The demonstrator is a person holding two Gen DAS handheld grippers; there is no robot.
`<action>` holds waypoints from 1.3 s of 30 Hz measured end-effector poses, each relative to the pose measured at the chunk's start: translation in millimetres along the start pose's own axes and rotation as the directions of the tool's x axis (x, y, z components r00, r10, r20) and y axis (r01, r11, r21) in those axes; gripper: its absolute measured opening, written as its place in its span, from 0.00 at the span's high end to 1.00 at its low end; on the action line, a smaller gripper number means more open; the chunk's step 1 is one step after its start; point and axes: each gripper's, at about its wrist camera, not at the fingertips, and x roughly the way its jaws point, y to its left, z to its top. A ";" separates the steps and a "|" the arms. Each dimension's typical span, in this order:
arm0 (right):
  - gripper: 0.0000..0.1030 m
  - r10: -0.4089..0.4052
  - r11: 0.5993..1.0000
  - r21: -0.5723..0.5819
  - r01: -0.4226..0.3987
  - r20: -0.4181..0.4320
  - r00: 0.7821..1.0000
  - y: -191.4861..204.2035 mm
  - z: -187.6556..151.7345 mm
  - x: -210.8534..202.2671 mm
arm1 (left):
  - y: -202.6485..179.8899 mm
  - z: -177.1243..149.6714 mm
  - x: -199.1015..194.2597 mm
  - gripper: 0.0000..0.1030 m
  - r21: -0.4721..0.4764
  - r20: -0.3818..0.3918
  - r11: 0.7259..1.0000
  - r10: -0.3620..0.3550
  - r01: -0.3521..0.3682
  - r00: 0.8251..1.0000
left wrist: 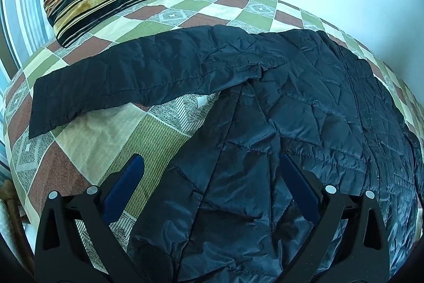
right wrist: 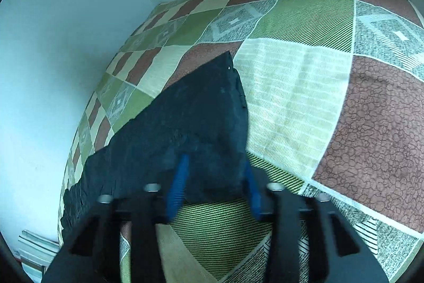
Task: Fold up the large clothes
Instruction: 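Lift the sleeve with the right tool and lay it across the jacket body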
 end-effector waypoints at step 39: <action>0.93 0.316 0.640 -0.652 -0.407 -0.259 0.913 395.2 -234.6 4.3 | 117.3 -1.9 24.0 0.02 -0.109 -0.039 0.977 0.178 -0.182 0.983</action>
